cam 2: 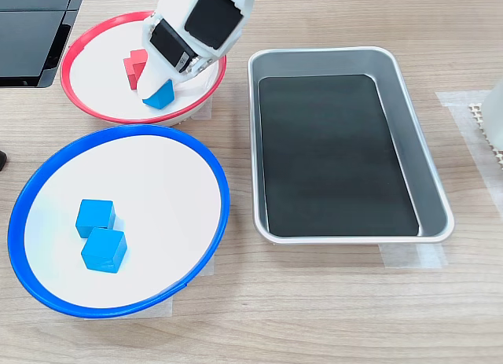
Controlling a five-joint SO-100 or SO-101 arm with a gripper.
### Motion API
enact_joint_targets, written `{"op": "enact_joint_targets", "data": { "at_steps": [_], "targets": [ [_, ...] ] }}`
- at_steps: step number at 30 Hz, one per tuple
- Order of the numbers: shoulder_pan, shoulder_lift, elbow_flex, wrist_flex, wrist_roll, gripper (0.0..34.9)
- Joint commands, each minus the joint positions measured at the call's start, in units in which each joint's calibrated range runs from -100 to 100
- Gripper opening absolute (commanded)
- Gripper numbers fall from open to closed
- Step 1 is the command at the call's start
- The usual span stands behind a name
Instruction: Relocate any blue block in the red dish to the blue dish, correcting any misplacements.
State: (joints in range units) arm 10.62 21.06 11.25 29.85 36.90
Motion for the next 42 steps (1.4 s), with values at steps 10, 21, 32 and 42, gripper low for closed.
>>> {"op": "enact_joint_targets", "data": {
  "at_steps": [10,21,32,42],
  "targets": [
    [-2.2,-4.5,-1.9,2.2,-2.4,0.4],
    [-6.5,-11.0,0.0,7.8,-5.5,0.4],
    [-8.6,-21.8,1.0,9.0,-6.2,0.4],
    [-15.1,-24.0,8.7,7.7,-7.8,0.4]
  ]
}}
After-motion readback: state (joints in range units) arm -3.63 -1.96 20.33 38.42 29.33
